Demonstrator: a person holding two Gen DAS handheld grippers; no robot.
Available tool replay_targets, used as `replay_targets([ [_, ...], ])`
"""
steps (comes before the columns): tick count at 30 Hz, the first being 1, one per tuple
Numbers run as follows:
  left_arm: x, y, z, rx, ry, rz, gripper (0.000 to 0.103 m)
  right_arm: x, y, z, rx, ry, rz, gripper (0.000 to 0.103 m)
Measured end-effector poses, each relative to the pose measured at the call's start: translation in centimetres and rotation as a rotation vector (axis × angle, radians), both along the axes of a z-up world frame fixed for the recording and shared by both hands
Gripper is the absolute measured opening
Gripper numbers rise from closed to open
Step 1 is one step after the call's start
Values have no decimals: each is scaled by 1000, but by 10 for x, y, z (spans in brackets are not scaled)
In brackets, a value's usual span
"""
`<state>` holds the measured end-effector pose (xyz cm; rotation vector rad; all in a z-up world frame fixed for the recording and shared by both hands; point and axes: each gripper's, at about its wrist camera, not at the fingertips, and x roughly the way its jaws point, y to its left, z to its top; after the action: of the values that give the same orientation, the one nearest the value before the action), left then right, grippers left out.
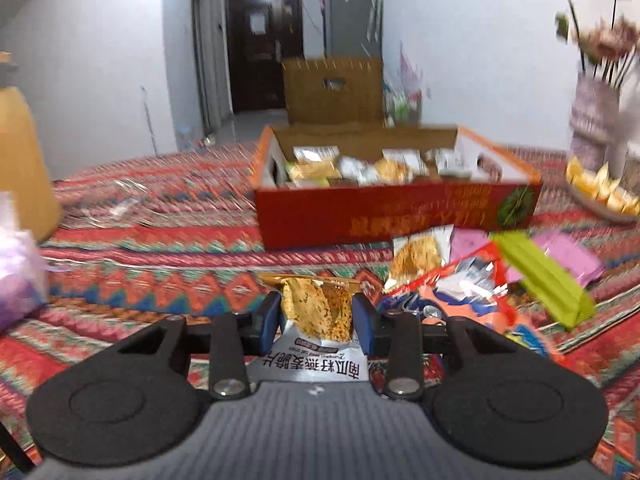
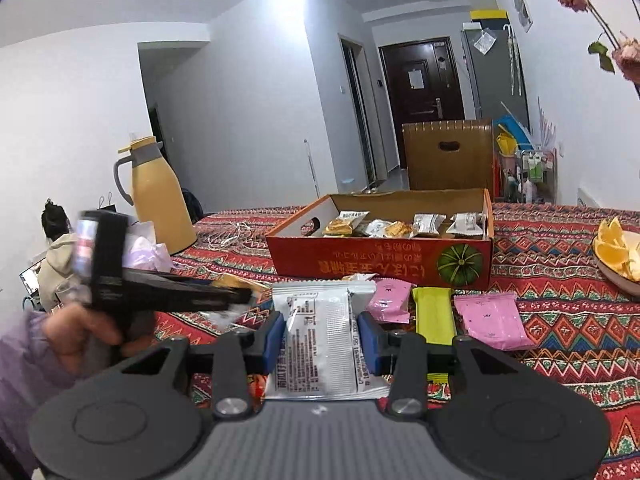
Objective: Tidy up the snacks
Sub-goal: 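Carry both packets into the orange box and open both tools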
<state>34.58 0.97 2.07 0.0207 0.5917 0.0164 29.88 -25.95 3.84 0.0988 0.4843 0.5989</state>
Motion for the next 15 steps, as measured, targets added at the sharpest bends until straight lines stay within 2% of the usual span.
replay_targets([
  [4, -62, 10, 33, -82, -90, -16, 39, -23, 3, 3, -12, -19, -36, 40],
  [8, -114, 10, 44, -137, -123, -35, 39, -50, 7, -1, -14, -37, -105, 40],
  [15, -149, 6, 50, -162, -144, -105, 39, -81, 16, -8, -23, -7, -140, 40],
])
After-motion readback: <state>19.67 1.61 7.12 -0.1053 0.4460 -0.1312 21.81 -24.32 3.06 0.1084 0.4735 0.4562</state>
